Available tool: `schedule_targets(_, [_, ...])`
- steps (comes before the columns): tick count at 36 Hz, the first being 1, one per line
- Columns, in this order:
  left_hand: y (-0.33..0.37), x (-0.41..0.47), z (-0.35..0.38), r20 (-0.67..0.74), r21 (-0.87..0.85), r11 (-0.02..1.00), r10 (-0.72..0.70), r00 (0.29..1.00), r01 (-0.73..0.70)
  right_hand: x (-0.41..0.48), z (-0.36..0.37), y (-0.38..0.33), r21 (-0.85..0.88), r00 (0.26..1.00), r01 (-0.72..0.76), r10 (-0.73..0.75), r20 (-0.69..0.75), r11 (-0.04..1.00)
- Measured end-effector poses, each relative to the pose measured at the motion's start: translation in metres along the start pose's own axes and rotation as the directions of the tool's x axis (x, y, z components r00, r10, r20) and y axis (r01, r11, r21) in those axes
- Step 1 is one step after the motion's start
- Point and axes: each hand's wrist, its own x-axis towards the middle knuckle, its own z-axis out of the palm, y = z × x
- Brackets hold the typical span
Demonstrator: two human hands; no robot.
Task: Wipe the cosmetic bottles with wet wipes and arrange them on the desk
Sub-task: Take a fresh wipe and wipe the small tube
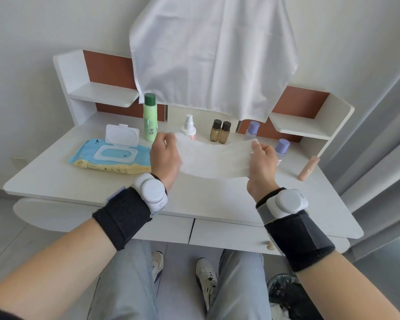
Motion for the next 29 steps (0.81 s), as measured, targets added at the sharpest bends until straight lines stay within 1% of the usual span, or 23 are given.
schedule_targets(4, [0.005, -0.006, 0.004, 0.117, 0.033, 0.998, 0.048, 0.992, -0.052, -0.006, 0.008, -0.006, -0.109, 0.992, 0.114, -0.108, 0.065, 0.987])
schedule_targets(6, [0.01, -0.01, 0.007, 0.183, 0.085, 0.992, 0.078, 0.98, -0.095, -0.011, 0.013, -0.008, -0.184, 0.978, 0.19, -0.17, 0.119, 0.964])
schedule_targets(11, [0.016, -0.019, 0.012, 0.315, 0.165, 0.966, 0.139, 0.939, -0.198, -0.022, 0.028, -0.008, -0.327, 0.939, 0.315, -0.244, 0.242, 0.891])
schedule_targets(14, [0.016, -0.021, 0.014, 0.356, 0.182, 0.957, 0.151, 0.922, -0.227, -0.026, 0.034, -0.006, -0.382, 0.92, 0.345, -0.228, 0.32, 0.857])
schedule_targets(16, [0.015, -0.021, 0.016, 0.378, 0.18, 0.959, 0.14, 0.915, -0.221, -0.028, 0.037, -0.005, -0.406, 0.91, 0.351, -0.205, 0.362, 0.843])
schedule_targets(21, [0.014, -0.019, 0.014, 0.399, 0.168, 0.965, 0.122, 0.909, -0.203, -0.033, 0.036, -0.01, -0.362, 0.891, 0.255, -0.073, 0.447, 0.896])
schedule_targets(24, [0.012, -0.017, 0.012, 0.409, 0.155, 0.963, 0.139, 0.902, -0.219, -0.035, 0.03, -0.015, -0.3, 0.848, 0.193, -0.005, 0.529, 0.934])
schedule_targets(27, [0.011, -0.016, 0.011, 0.434, 0.123, 0.969, 0.142, 0.89, -0.214, -0.037, 0.025, -0.019, -0.284, 0.793, 0.187, 0.026, 0.609, 0.94])
schedule_targets(29, [0.012, -0.016, 0.01, 0.454, 0.098, 0.975, 0.132, 0.881, -0.197, -0.037, 0.024, -0.02, -0.283, 0.77, 0.192, 0.035, 0.637, 0.94])
